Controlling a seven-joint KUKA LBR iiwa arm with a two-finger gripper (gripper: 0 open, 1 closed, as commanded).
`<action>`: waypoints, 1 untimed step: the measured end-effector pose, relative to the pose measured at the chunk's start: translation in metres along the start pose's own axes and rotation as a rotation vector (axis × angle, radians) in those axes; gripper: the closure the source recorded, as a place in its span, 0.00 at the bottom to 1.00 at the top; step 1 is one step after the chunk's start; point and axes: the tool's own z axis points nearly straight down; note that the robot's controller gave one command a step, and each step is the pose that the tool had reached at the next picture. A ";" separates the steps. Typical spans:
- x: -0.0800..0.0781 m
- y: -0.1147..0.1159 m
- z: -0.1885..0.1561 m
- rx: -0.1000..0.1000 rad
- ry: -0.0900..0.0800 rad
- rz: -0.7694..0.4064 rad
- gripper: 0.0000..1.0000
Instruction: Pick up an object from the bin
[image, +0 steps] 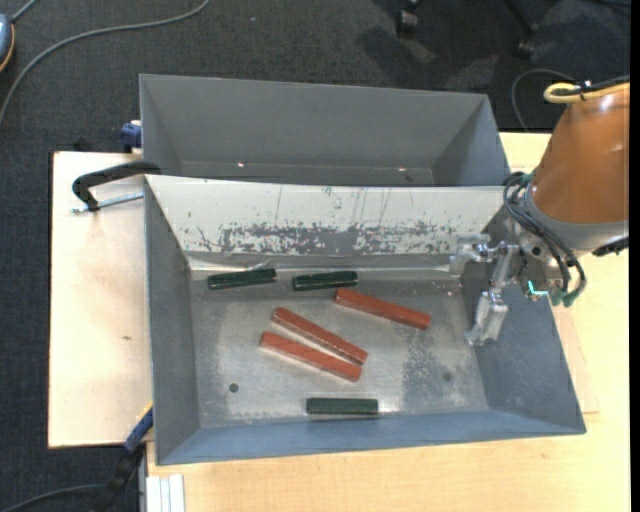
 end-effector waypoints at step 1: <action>-0.062 0.043 0.152 -0.002 -0.002 -0.044 0.00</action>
Offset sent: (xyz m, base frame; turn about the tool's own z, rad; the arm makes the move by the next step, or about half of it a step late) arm 0.0613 0.0403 -0.1484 -0.0418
